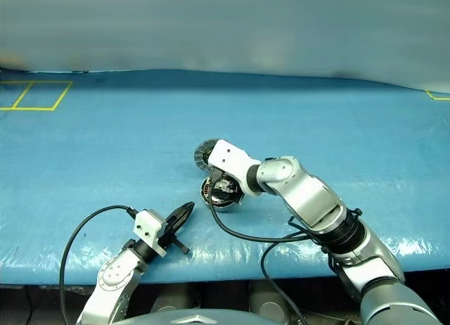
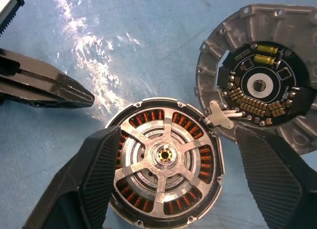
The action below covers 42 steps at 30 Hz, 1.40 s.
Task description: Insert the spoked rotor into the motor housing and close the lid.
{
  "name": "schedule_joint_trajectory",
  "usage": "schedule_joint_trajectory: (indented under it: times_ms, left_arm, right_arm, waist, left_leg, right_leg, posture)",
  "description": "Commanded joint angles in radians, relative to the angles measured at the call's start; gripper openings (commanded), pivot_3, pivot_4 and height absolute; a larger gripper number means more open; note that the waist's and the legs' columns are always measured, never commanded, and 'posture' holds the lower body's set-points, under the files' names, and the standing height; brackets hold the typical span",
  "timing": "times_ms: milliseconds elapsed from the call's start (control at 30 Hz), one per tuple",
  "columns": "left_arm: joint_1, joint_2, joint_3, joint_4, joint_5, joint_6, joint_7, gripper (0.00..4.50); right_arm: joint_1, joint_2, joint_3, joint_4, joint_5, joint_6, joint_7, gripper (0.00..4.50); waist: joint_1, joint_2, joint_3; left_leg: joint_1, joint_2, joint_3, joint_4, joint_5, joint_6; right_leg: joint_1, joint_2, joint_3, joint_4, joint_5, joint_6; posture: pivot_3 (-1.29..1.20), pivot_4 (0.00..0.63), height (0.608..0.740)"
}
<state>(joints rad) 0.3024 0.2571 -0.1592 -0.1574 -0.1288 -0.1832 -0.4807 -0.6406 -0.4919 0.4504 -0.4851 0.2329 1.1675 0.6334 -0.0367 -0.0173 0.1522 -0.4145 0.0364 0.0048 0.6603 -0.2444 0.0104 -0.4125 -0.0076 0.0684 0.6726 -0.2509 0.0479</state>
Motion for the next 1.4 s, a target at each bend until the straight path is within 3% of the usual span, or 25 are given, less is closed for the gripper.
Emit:
schedule_joint_trajectory:
  times_ms: [33,300,433,633,767,1033,1400]
  left_arm:
    - [-0.002,-0.005,0.007,-0.022,-0.006,-0.011,0.006,0.00]
    - [-0.013,0.032,0.114,-0.057,-0.052,0.094,0.041,0.00]
    - [-0.069,0.073,0.184,-0.042,-0.134,0.143,-0.009,0.00]
    - [-0.223,0.130,0.273,0.057,-0.206,0.196,-0.060,0.00]
    - [-0.357,0.156,0.310,0.198,-0.234,0.190,-0.119,0.00]
    - [-0.461,0.158,0.275,0.291,-0.225,0.152,-0.234,0.00]
    - [-0.650,0.158,0.311,0.527,-0.256,0.146,-0.333,0.00]
  right_arm:
    - [0.049,0.035,-0.102,-0.060,0.028,0.011,-0.046,2.68]
    - [0.404,0.142,-0.246,-0.156,0.067,-0.270,-0.121,0.01]
    - [0.614,0.233,-0.252,-0.137,0.033,-0.461,-0.202,0.01]
    - [0.786,0.294,-0.179,-0.114,-0.047,-0.622,-0.297,0.01]
    - [0.793,0.324,-0.150,-0.088,-0.085,-0.666,-0.339,0.01]
    - [0.709,0.379,-0.121,-0.044,-0.130,-0.618,-0.408,0.01]
    - [0.695,0.376,-0.075,-0.022,-0.133,-0.561,-0.390,0.01]
  waist:
    - [0.000,0.000,0.000]
    - [0.001,0.000,0.000]
    - [0.000,-0.001,0.000]
    - [0.000,0.000,0.000]
    - [0.000,-0.002,-0.001]
    - [0.002,-0.002,-0.001]
    - [0.003,-0.002,-0.001]
  left_leg:
    - [0.000,0.000,0.000,0.000,0.000,0.000]
    - [0.000,0.000,0.000,-0.001,0.000,0.000]
    - [0.000,0.000,0.000,0.000,0.000,0.000]
    - [0.001,0.000,0.001,0.002,0.001,0.000]
    - [0.002,0.000,0.001,0.002,0.002,0.000]
    - [0.001,0.000,0.000,0.001,0.002,0.000]
    - [0.001,-0.005,0.000,0.001,0.002,0.000]
  right_leg:
    - [0.000,0.000,0.000,0.000,0.000,0.000]
    - [0.000,0.000,0.000,-0.001,-0.001,0.002]
    - [0.001,0.001,0.000,0.000,-0.003,0.006]
    - [0.002,0.000,0.001,0.000,-0.005,0.003]
    - [0.002,0.001,0.001,0.000,-0.004,0.003]
    - [0.001,0.001,0.001,0.000,0.000,0.003]
    - [0.002,0.002,0.000,0.000,0.000,0.003]
  posture:
    - [0.00,0.150,0.740]
    - [0.00,0.150,0.740]
    - [0.00,0.150,0.740]
    - [0.00,0.150,0.740]
    - [0.00,0.150,0.740]
    - [0.00,0.150,0.740]
    - [0.00,0.150,0.740]
